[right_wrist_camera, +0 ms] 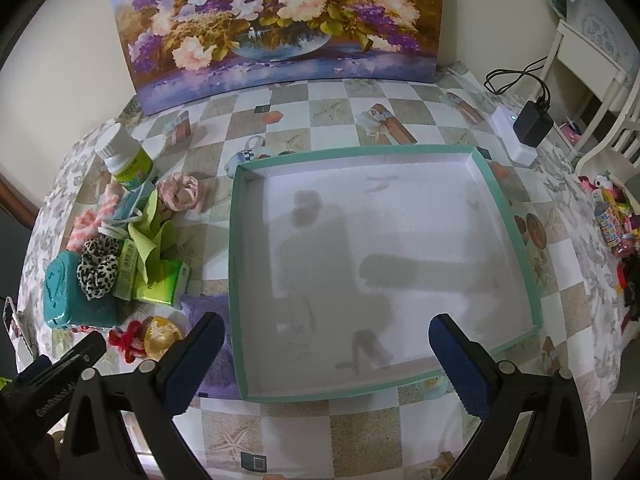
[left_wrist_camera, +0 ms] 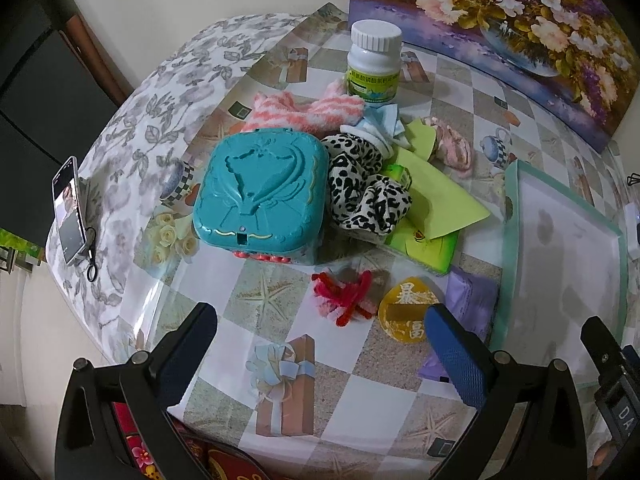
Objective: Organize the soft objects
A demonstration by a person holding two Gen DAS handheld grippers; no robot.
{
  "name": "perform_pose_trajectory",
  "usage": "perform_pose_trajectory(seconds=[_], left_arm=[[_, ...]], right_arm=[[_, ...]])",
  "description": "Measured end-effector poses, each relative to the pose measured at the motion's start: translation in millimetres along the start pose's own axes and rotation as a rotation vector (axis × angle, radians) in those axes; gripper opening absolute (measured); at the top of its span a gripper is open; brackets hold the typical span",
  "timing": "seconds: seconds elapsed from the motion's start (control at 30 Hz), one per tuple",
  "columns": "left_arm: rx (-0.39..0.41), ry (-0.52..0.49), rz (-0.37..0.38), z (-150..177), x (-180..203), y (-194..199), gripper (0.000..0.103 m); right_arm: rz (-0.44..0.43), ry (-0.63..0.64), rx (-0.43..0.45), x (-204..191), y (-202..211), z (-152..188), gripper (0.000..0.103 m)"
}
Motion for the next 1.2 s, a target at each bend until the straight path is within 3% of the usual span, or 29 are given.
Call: perform_pose_trajectory(seconds=[1.2], left_arm=[[-0.028, -0.004, 0.015, 7, 2, -8, 0.103]], right_arm=[[0.024, 0.047, -0.038, -6, -10, 8, 0.103]])
Point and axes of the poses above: each gripper's, at about its wrist camera, not at the fingertips, and y roughly against the way its jaws point, x to its right, z to its underside, the point moved 10 cm from there along -y, roughly the way its jaws point, and after that the axes turned 8 degrees about -y, right-handed, at the moved point
